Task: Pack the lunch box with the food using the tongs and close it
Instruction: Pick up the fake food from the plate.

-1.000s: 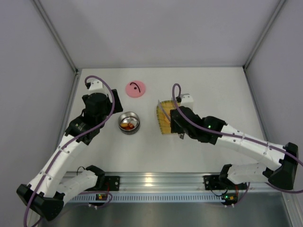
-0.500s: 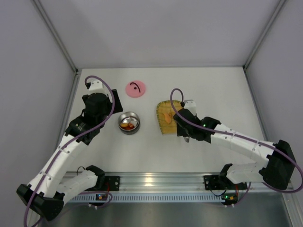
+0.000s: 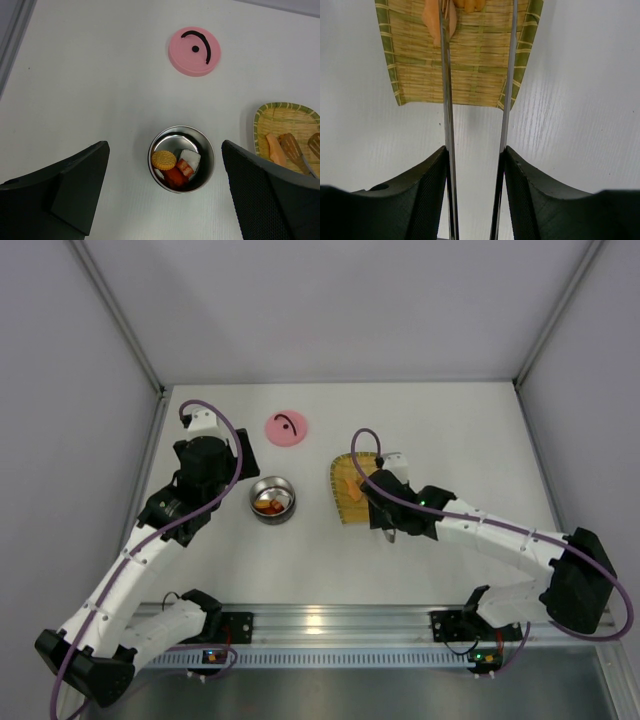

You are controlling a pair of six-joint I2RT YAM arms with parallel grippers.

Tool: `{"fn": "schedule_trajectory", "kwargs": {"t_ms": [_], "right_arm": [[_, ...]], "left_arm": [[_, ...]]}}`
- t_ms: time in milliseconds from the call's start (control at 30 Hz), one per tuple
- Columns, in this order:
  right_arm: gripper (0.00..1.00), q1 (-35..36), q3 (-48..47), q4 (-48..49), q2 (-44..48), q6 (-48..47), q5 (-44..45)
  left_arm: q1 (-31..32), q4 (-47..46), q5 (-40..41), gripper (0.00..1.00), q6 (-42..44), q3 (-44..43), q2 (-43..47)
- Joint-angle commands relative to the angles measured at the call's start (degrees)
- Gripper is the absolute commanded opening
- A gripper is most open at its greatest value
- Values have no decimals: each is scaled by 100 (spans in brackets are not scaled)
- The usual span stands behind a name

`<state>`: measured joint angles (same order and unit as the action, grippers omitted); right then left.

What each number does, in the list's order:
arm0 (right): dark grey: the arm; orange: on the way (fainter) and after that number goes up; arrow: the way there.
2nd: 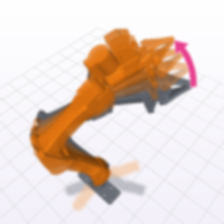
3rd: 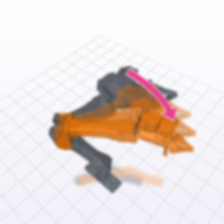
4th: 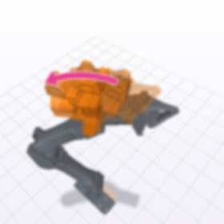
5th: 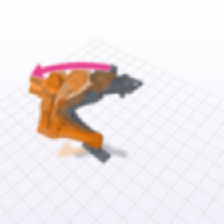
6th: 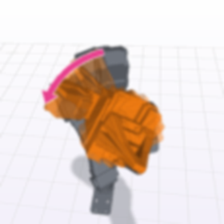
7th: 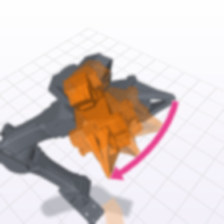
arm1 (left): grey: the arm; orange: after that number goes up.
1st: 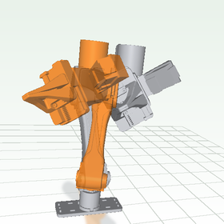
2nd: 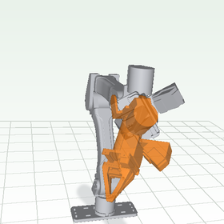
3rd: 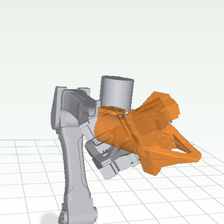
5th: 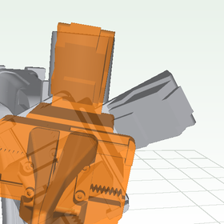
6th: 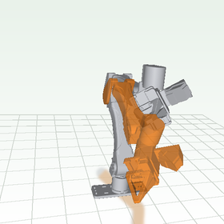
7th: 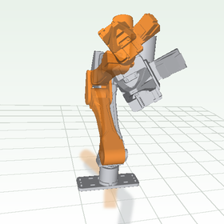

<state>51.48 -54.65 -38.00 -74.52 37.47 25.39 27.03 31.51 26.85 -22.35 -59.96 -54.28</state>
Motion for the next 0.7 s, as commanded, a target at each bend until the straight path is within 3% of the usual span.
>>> {"fn": "schedule_trajectory", "kwargs": {"t_ms": [0, 433, 667], "right_arm": [[46, -77, -133, 425, -27, -82, -16], [36, -77, -204, 407, -168, -109, -148], [26, -77, -291, 355, -151, -135, -43]], "left_arm": [[-22, -136, 83, 99, 46, -94, -12], [-22, -127, 92, 99, 38, -94, -3], [-22, -127, 92, 99, 38, -94, -3]]}}
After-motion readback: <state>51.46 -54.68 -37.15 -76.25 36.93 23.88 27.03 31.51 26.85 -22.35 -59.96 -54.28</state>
